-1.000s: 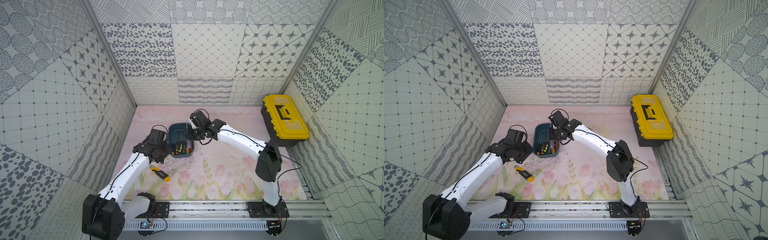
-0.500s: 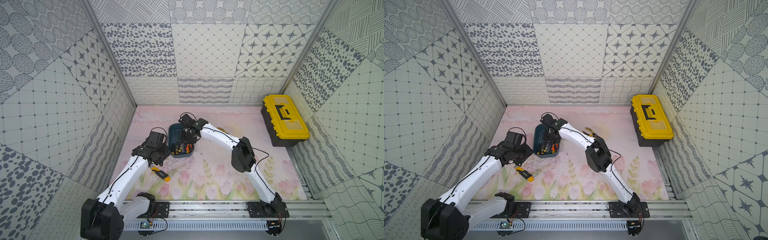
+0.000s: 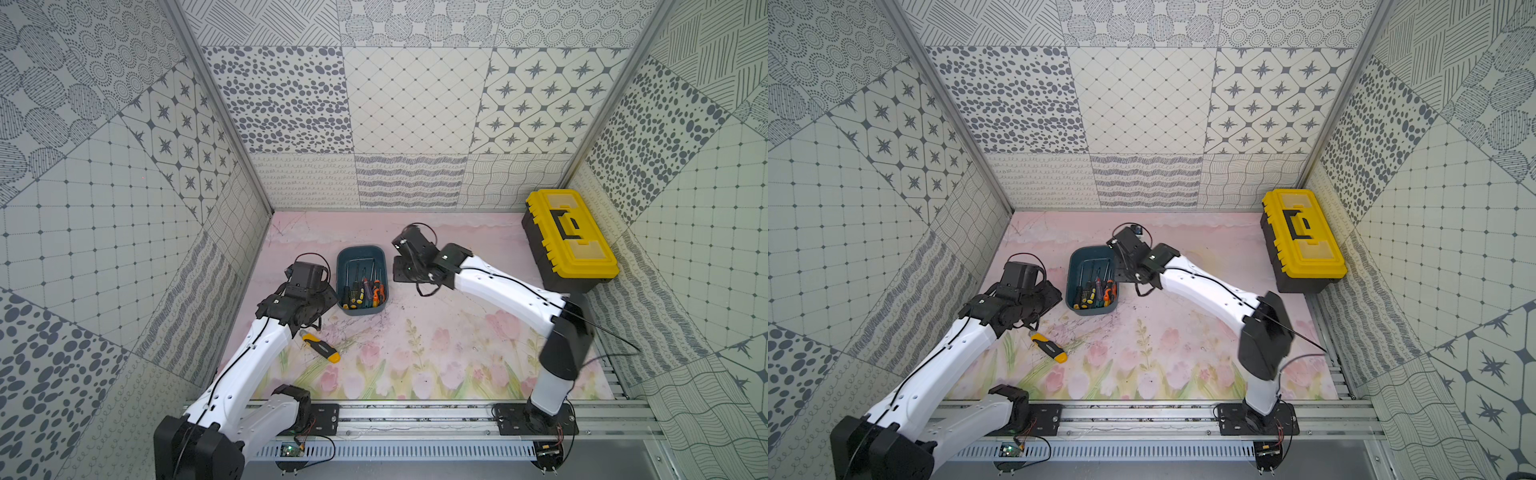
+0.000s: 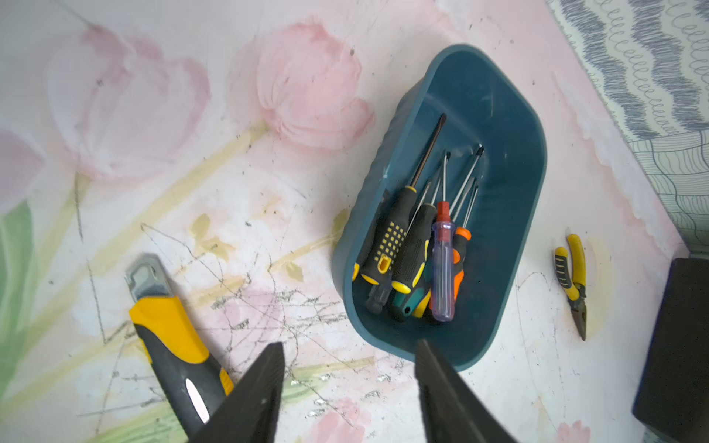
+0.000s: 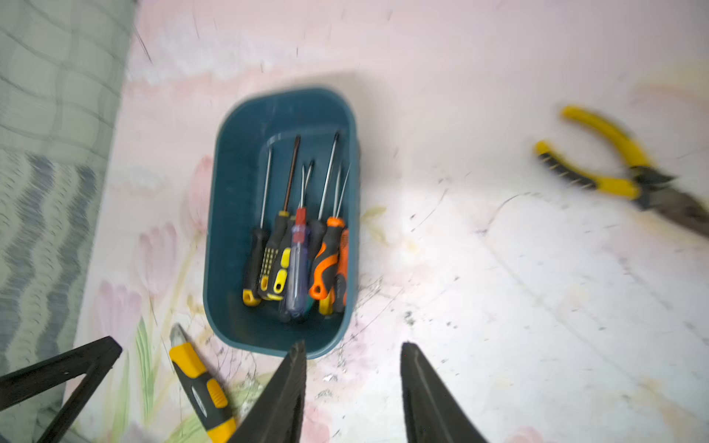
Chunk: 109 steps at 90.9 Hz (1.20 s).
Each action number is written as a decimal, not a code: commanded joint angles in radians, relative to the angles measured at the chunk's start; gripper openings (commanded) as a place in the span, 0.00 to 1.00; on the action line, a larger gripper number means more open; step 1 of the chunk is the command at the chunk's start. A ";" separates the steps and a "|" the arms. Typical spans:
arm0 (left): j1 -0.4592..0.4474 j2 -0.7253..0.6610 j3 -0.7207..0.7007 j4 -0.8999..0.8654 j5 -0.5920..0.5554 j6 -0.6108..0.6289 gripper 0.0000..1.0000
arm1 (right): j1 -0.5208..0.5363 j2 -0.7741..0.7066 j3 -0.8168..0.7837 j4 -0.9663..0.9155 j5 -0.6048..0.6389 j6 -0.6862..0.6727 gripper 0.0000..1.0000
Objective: Put the screwdriver on the desktop into the storage box
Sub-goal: Place the screwdriver in the storage box, then reset both arms
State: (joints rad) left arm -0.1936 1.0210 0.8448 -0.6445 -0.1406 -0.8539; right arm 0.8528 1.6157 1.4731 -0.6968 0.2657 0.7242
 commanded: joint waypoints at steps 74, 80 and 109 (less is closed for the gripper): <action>0.068 0.048 -0.426 0.834 -0.302 0.653 1.00 | -0.819 -0.512 -1.222 1.279 -0.058 -0.653 0.78; 0.069 0.057 -0.439 0.868 -0.295 0.663 0.99 | -0.831 -0.390 -1.188 1.388 -0.105 -0.656 0.78; 0.072 0.085 -0.483 1.005 -0.259 0.743 0.99 | -0.832 -0.076 -1.124 1.666 -0.120 -0.626 0.85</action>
State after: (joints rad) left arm -0.1287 1.0904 0.3813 0.1535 -0.4168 -0.2173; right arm 0.0242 1.5455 0.3244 0.8436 0.1253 0.0784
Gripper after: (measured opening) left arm 0.995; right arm 0.799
